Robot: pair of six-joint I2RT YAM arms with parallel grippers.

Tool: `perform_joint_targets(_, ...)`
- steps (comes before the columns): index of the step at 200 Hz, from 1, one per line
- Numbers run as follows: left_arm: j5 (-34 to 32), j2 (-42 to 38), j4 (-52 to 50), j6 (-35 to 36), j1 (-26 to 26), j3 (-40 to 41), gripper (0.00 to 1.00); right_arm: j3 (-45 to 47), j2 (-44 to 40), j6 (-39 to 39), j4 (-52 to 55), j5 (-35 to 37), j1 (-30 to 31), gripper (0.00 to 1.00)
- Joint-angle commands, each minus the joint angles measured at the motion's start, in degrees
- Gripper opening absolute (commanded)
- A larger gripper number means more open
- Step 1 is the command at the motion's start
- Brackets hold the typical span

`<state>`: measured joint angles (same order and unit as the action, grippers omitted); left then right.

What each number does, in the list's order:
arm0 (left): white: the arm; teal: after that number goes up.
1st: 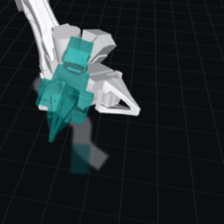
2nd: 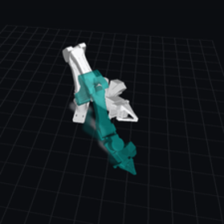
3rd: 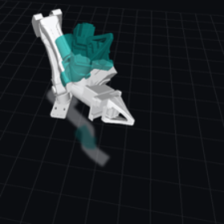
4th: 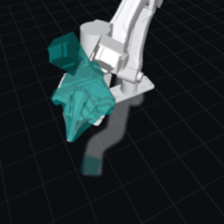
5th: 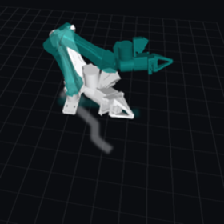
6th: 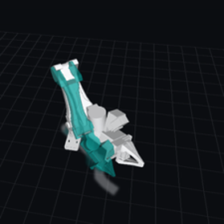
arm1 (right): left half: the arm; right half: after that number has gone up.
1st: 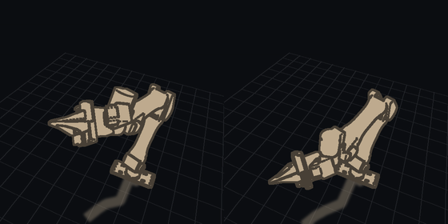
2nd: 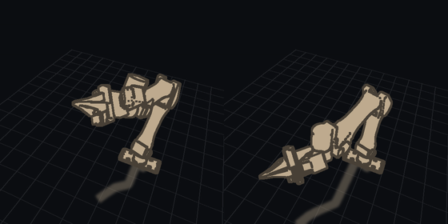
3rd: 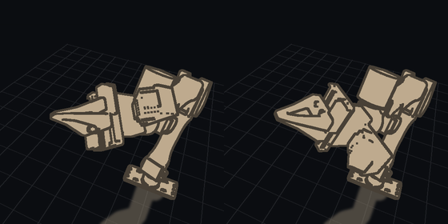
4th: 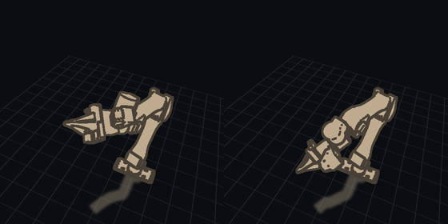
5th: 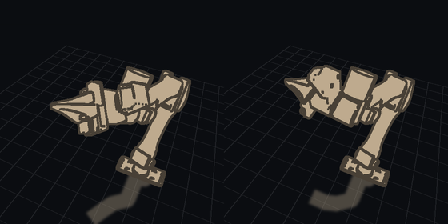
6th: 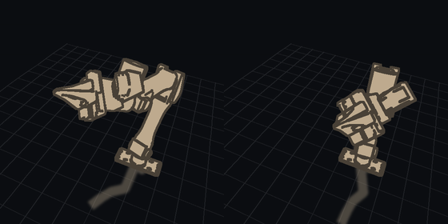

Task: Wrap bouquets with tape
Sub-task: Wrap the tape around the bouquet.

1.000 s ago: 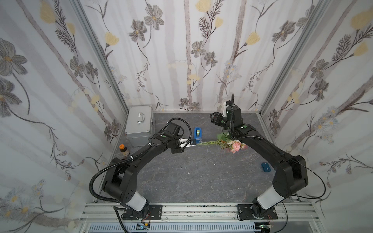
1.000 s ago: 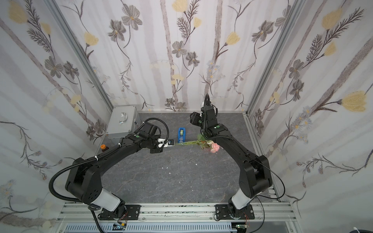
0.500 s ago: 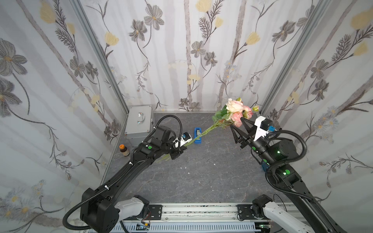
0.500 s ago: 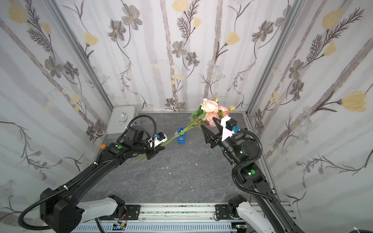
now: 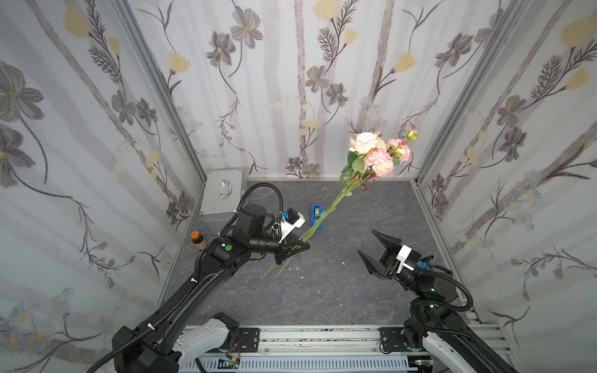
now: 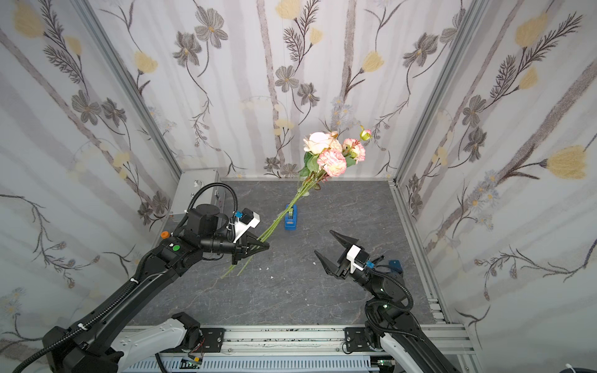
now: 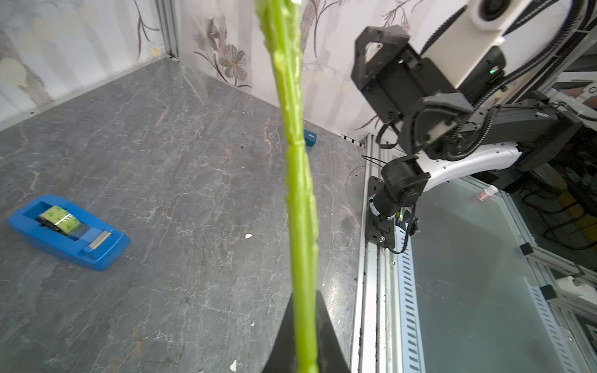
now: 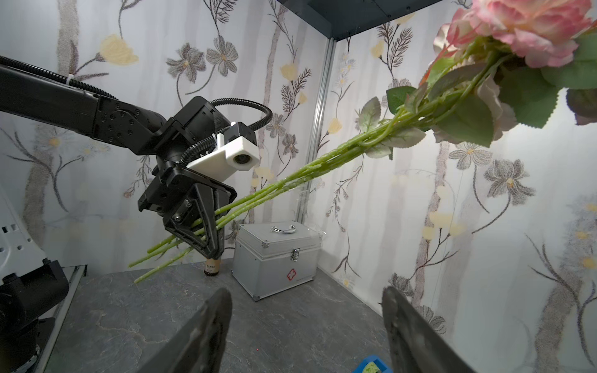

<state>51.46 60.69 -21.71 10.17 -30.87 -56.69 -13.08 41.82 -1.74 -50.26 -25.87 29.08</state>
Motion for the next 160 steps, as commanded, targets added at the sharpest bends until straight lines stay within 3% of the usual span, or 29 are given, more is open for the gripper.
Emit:
perform_joint_targets(1,2.3,-0.6,4.0,-1.3,-0.8,0.1,0.00,-0.8,8.0,-5.6,-17.6,-2.5,-0.4,0.74)
perform_joint_targets(23,2.7,-0.7,3.5,-1.9,-1.5,-0.5,0.00,-1.4,17.1,-7.0,-29.0,-4.2,-1.7,0.73)
perform_joint_targets(94,0.7,-2.4,2.1,-1.5,-4.1,-1.6,0.00,-14.6,38.8,-5.7,-38.3,-16.8,-1.8,0.67)
perform_joint_targets(160,-2.1,-2.4,-0.6,1.2,-4.8,-3.5,0.00,-22.2,49.2,-6.0,-39.2,-18.9,-1.3,0.53)
